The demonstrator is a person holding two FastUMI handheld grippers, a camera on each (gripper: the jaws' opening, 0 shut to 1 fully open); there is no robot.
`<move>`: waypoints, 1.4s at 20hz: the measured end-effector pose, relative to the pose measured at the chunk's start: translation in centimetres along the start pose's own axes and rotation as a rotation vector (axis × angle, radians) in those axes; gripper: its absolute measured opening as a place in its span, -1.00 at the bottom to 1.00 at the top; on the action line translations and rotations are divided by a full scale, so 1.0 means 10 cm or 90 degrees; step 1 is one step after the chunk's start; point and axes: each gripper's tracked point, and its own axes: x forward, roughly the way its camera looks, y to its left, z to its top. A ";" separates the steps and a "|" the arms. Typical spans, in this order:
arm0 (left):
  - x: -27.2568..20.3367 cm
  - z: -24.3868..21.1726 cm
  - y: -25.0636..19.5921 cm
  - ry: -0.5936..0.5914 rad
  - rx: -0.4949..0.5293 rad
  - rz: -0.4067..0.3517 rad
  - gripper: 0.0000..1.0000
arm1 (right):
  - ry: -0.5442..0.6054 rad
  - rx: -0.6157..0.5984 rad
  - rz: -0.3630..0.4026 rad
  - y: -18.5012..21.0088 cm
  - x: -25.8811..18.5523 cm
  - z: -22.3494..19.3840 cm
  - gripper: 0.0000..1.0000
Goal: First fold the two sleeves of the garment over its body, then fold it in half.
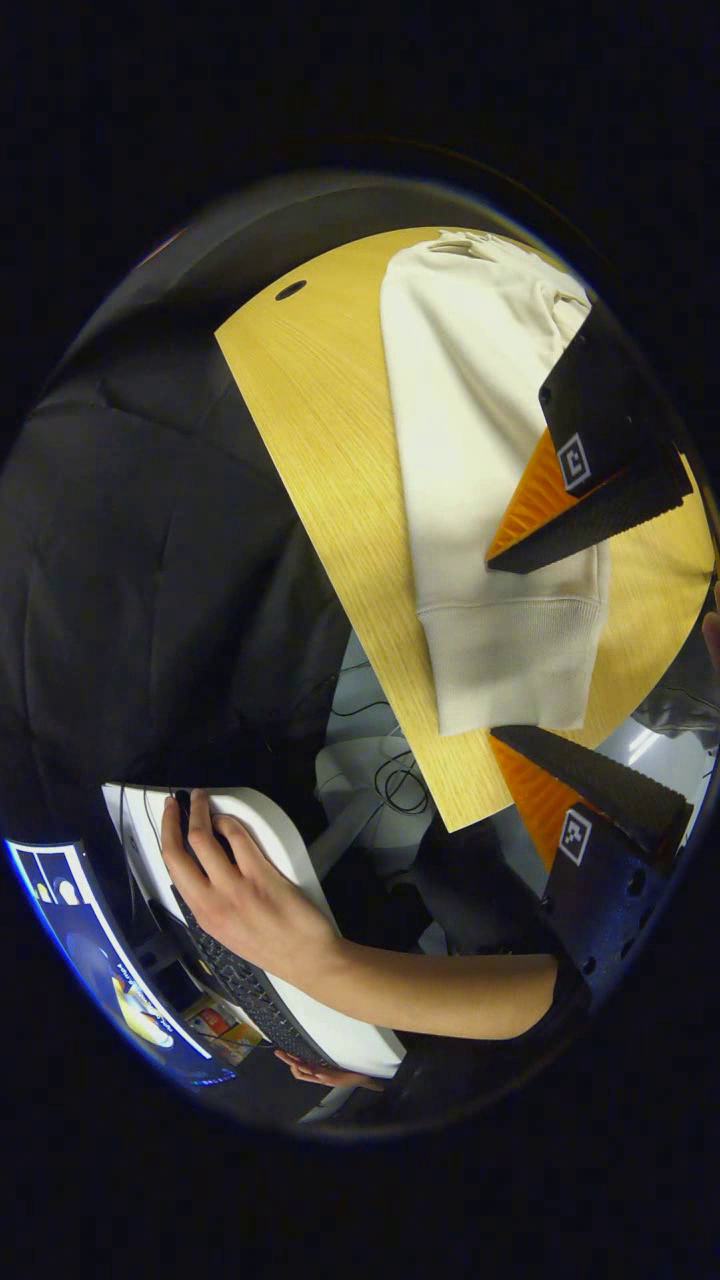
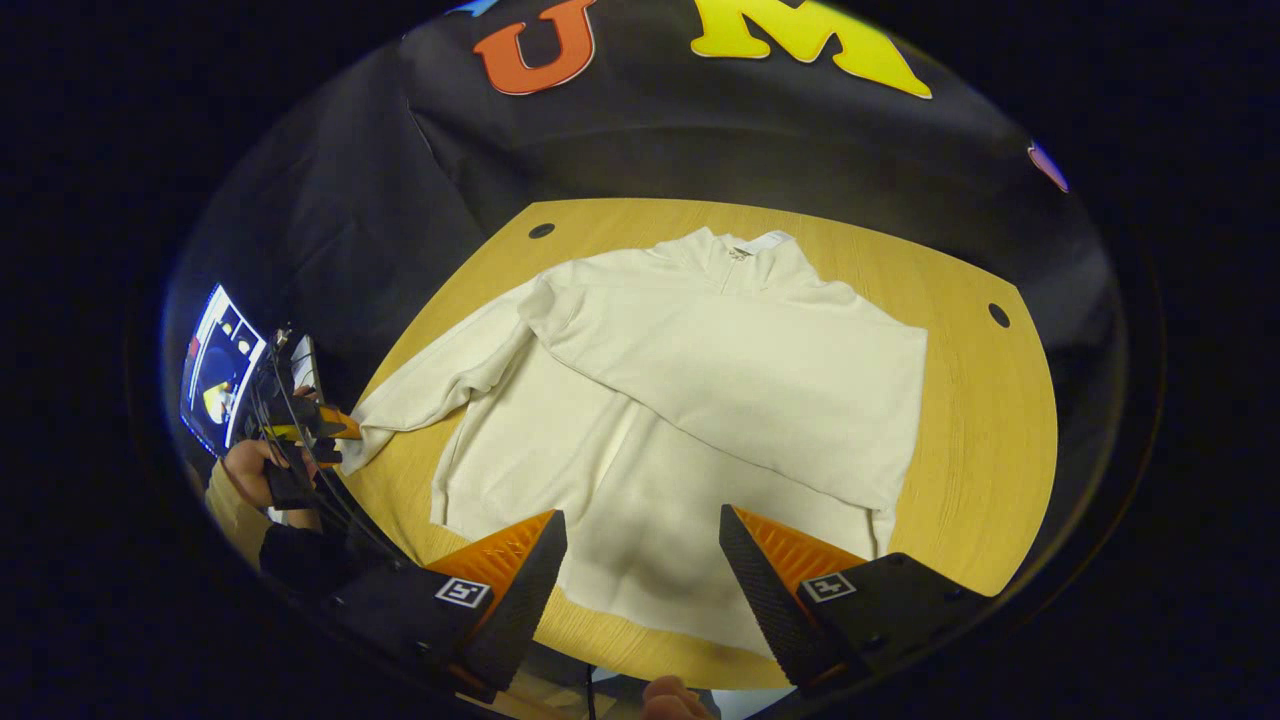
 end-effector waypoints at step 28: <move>-0.32 0.11 -0.41 0.071 0.089 -0.010 -0.83 | -0.016 0.081 -0.003 -0.61 -0.23 -0.32 0.92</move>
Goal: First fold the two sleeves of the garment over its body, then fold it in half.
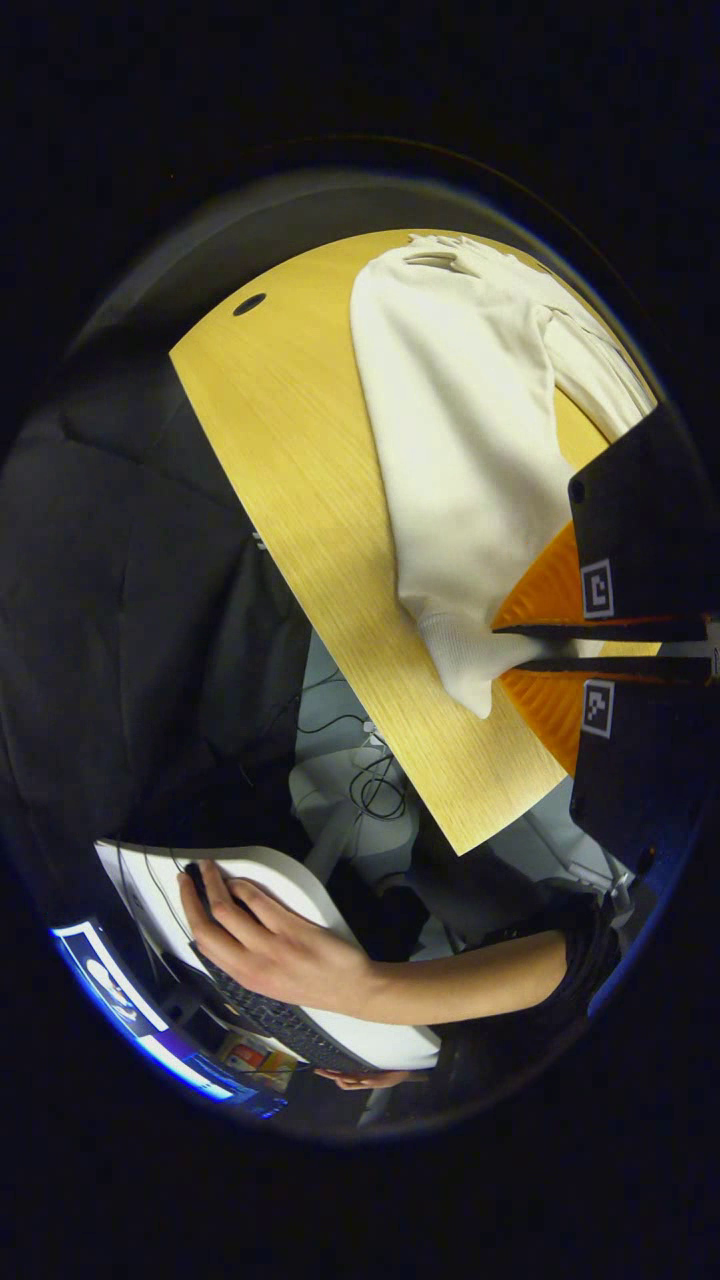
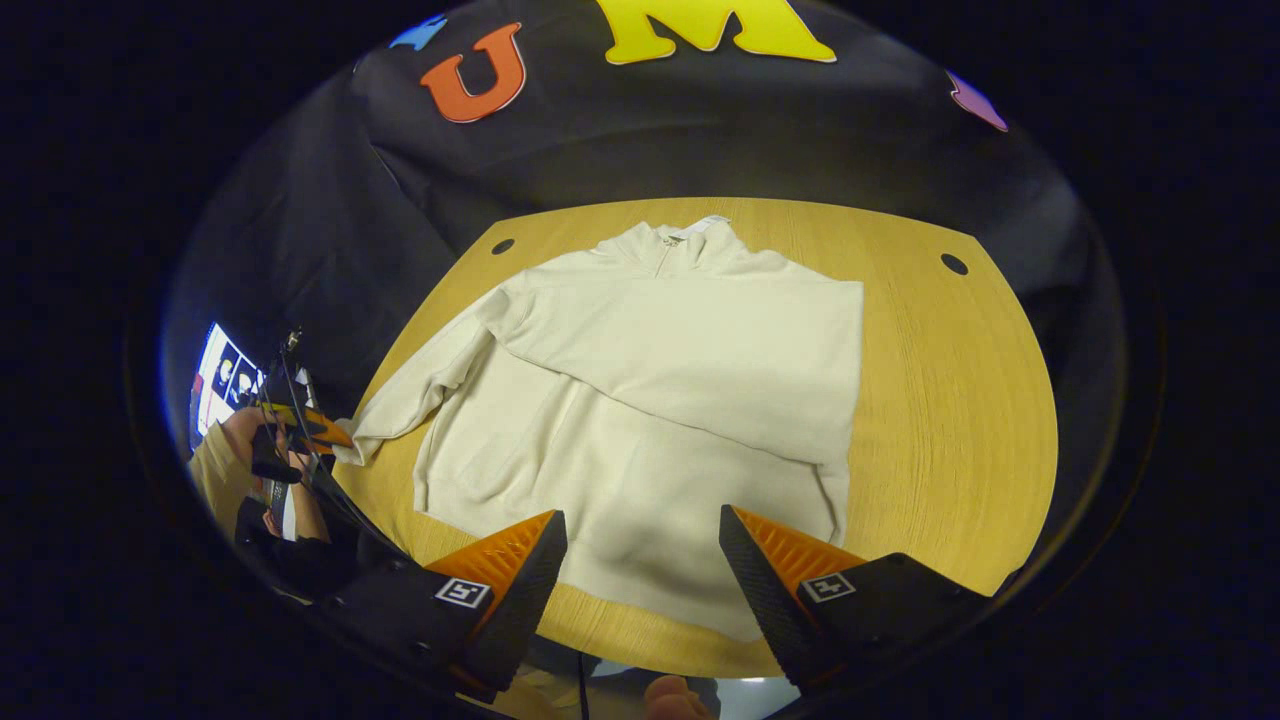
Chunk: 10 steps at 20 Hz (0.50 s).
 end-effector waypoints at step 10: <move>-1.21 0.20 -1.65 -0.123 0.234 -0.114 -0.84 | -0.003 0.052 0.002 -0.30 0.03 -0.09 0.92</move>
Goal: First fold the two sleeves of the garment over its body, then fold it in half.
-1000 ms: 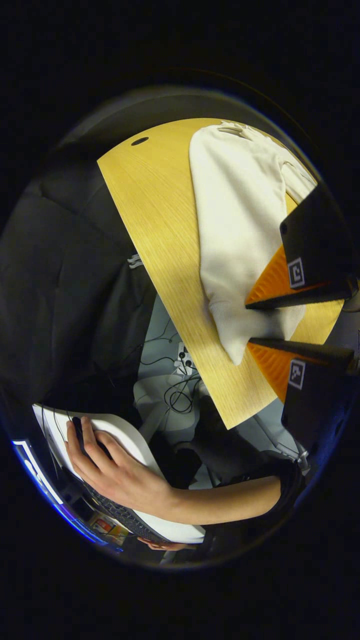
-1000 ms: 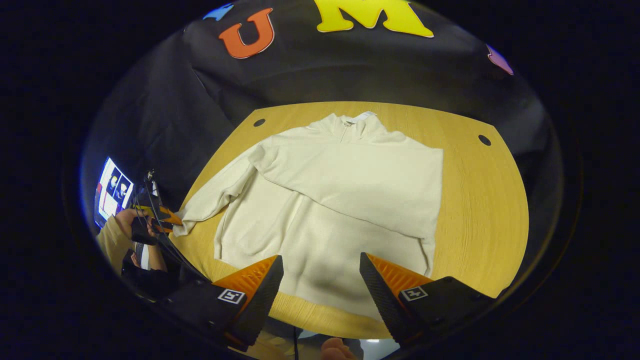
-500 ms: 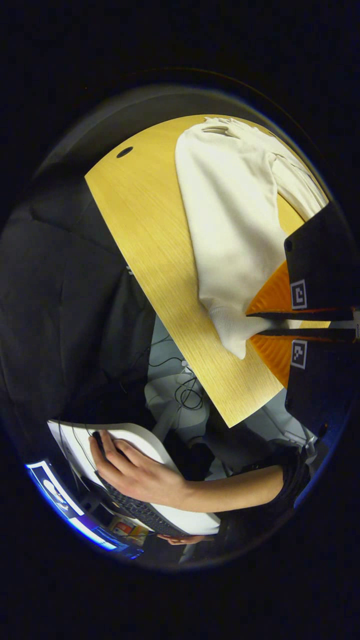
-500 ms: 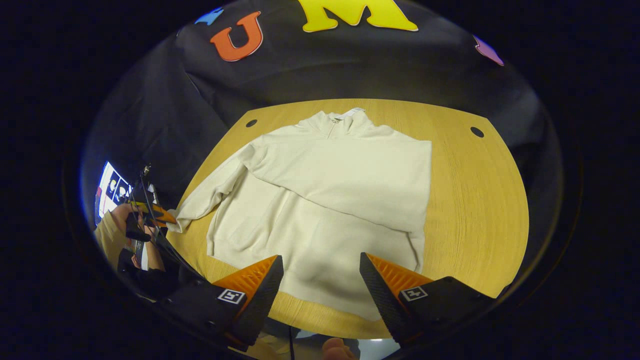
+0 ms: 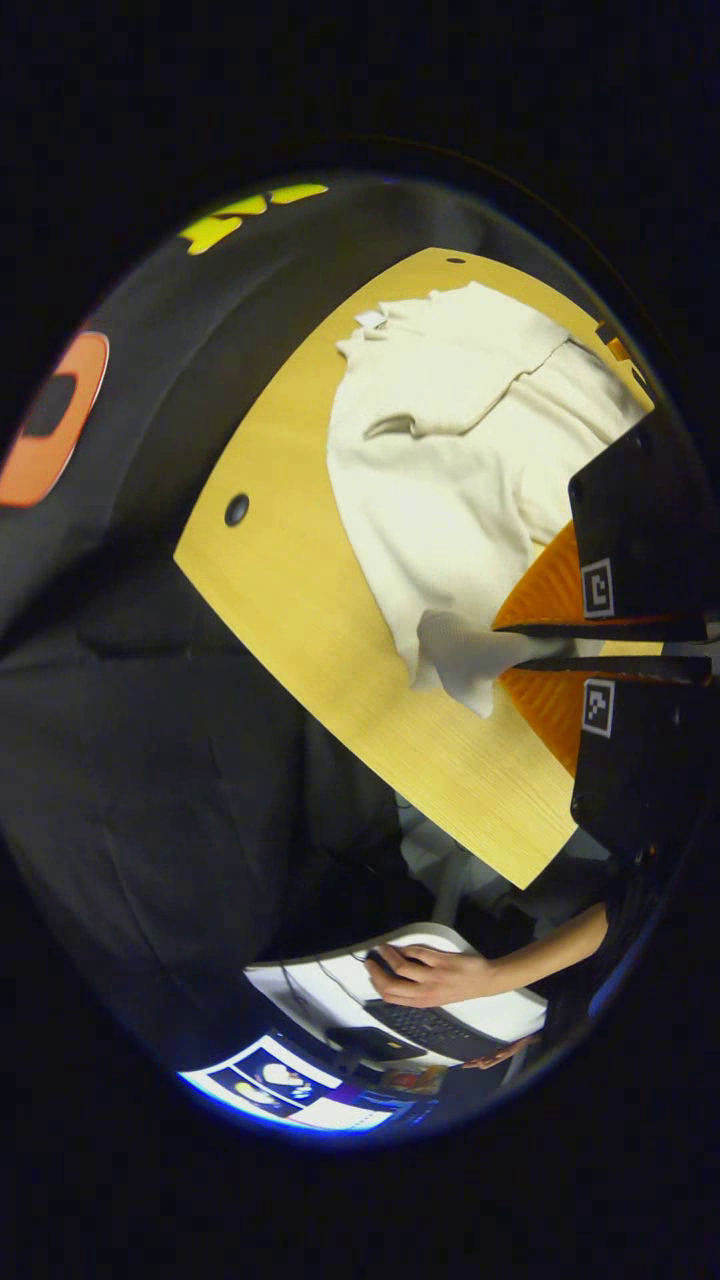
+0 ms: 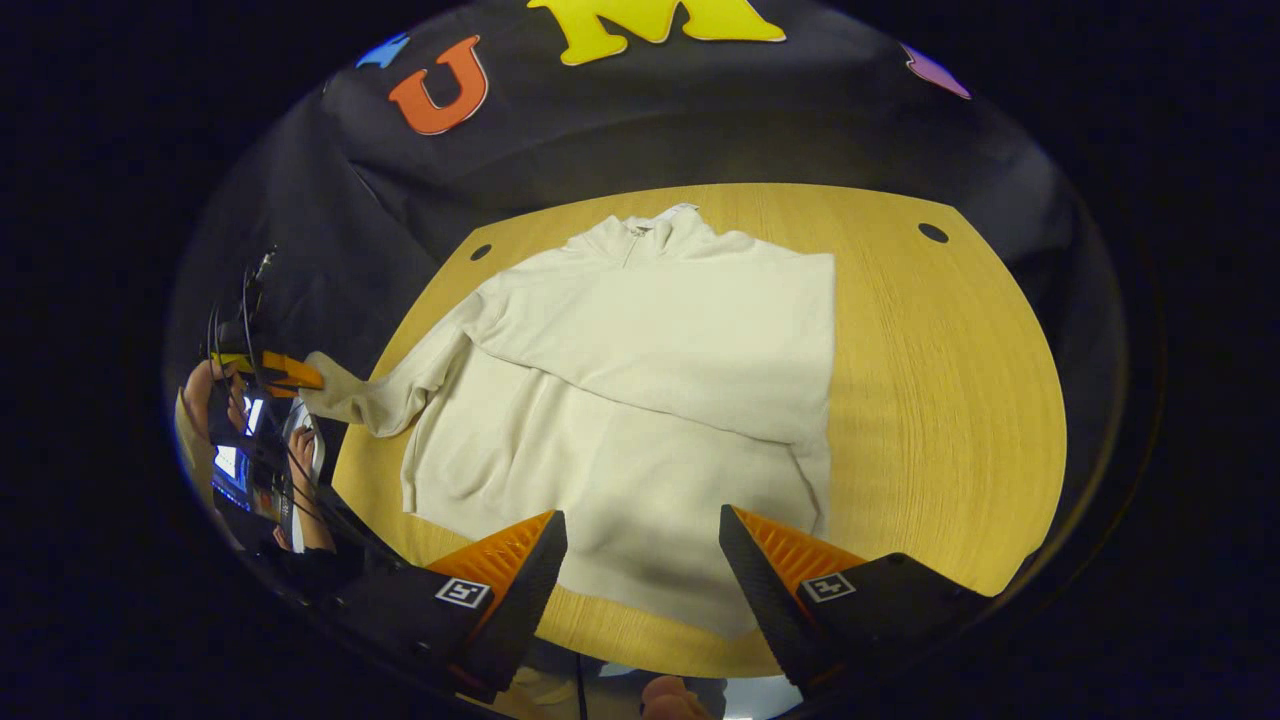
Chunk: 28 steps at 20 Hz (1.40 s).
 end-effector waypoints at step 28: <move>-0.12 -0.20 -5.63 0.033 0.265 -0.264 -0.82 | -0.031 0.130 -0.085 -1.11 -0.49 -0.09 0.92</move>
